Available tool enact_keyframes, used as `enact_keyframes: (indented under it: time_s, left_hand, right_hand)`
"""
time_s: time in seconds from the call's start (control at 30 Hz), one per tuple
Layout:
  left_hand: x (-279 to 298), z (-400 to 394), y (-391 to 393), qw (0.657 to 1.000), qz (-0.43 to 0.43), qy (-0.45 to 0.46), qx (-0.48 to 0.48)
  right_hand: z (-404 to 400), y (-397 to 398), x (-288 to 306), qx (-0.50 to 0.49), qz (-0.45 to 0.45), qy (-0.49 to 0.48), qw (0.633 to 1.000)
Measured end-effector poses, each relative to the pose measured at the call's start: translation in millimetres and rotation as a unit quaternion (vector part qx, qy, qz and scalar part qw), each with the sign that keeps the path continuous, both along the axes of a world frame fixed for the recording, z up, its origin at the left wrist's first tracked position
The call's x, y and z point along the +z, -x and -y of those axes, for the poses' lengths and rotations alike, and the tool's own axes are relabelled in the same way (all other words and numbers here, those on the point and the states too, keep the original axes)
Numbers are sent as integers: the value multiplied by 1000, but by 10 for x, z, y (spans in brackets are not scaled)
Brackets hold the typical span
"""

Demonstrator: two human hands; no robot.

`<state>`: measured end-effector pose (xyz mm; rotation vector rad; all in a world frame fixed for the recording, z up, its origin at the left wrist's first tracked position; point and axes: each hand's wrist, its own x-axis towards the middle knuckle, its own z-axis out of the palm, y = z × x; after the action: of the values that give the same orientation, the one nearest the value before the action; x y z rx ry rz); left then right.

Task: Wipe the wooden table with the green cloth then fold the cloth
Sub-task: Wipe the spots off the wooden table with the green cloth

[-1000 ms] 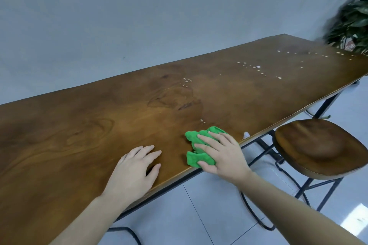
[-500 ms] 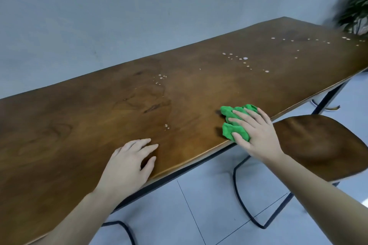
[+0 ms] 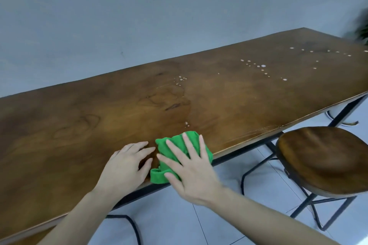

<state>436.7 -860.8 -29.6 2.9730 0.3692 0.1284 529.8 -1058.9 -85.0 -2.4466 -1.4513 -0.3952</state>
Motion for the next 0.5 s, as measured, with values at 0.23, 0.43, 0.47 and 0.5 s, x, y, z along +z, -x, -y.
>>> enact_keyframes:
  time_s: [0.23,0.43,0.47,0.5]
  left_hand:
    - [16,-174,222,1000,5,4,-9]
    - [8,-154,174,999,-4,4,-45]
    - [9,-131,157,999,-7,5,-49]
    - [9,-102,140,999,-8,6,-54]
  right_hand:
    - [-42,-150,-40,69,72,-4,995]
    - [555,-673,-111,16,125,52,991]
    - [660,-746,-104,3,114,61,992]
    - [767,-803,-100,-10,99,64,993]
